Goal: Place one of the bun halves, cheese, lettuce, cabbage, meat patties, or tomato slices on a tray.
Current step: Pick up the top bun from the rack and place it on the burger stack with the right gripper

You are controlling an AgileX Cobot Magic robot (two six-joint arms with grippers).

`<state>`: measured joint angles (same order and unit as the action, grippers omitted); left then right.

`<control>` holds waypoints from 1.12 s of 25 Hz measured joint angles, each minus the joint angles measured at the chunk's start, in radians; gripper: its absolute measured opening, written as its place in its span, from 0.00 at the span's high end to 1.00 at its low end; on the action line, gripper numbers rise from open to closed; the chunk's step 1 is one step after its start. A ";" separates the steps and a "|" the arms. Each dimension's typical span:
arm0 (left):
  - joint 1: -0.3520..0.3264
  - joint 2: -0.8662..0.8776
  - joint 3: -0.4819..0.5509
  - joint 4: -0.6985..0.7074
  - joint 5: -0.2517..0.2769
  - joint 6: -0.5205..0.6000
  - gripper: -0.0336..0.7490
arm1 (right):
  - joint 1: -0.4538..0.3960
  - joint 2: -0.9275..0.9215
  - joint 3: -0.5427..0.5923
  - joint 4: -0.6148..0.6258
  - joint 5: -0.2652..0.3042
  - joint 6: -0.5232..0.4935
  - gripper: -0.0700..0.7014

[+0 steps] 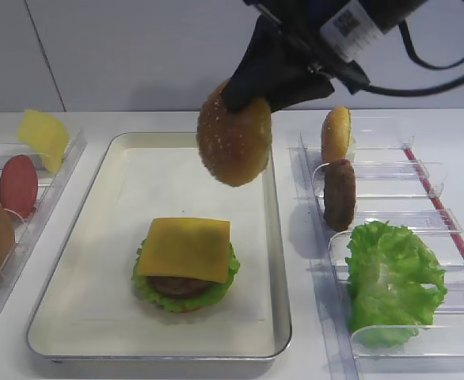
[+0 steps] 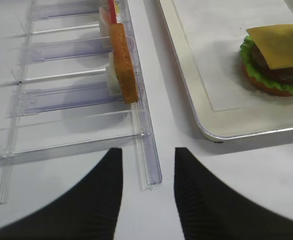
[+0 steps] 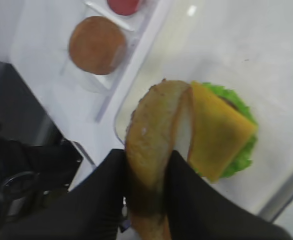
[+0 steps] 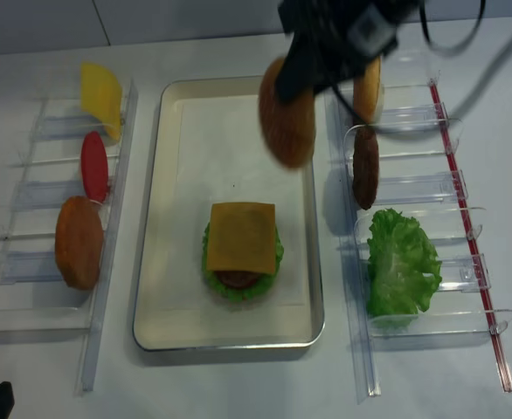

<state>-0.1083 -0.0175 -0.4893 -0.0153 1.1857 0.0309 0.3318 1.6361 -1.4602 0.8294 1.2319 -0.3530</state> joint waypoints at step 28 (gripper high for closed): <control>0.000 0.000 0.000 0.000 0.000 0.000 0.64 | 0.049 -0.041 0.675 0.875 -0.262 -0.655 0.60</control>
<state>-0.1083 -0.0175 -0.4893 -0.0153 1.1857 0.0309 0.3809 1.5948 -0.7856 1.7049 0.9702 -1.0078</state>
